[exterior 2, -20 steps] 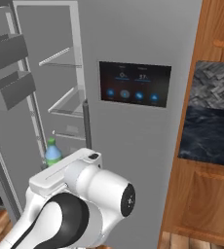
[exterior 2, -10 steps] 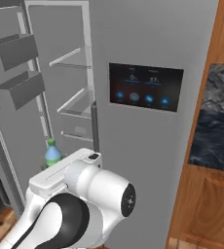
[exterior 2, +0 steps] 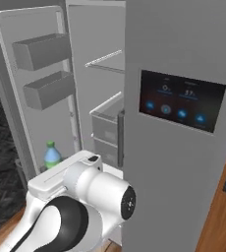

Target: Take the bottled waters from the counter and place them in the freezer to freeze. Close the freezer door after placing the bottles.

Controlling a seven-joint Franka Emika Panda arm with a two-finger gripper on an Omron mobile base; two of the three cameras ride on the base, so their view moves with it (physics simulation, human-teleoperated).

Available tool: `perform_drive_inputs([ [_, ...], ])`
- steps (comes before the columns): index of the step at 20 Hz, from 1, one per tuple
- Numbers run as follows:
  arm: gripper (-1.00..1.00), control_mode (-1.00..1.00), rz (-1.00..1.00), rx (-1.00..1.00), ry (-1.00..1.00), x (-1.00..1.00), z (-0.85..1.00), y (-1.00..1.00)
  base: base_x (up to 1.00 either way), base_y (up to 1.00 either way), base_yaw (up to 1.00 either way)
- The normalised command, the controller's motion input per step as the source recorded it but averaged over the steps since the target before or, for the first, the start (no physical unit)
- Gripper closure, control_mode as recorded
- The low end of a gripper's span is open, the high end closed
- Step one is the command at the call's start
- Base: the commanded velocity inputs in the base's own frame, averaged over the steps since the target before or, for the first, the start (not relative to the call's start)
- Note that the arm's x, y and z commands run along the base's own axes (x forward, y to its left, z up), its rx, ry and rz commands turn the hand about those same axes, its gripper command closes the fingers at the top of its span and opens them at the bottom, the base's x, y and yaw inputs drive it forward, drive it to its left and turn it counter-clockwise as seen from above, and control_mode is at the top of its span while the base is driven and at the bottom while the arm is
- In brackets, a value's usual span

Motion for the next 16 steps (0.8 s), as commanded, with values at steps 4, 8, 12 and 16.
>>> perform_drive_inputs([
  [4,1.00,1.00,0.00,0.00,0.00,0.00,0.00,0.00,0.17,0.00,0.10],
  [8,1.00,1.00,0.00,0.00,0.00,0.00,0.00,0.00,0.29,0.06,-0.04],
  [12,1.00,1.00,0.00,0.00,0.00,0.00,0.00,0.00,0.35,0.26,-0.10],
  [16,1.00,1.00,0.00,0.00,0.00,0.00,0.00,0.00,0.44,0.24,-0.11],
])
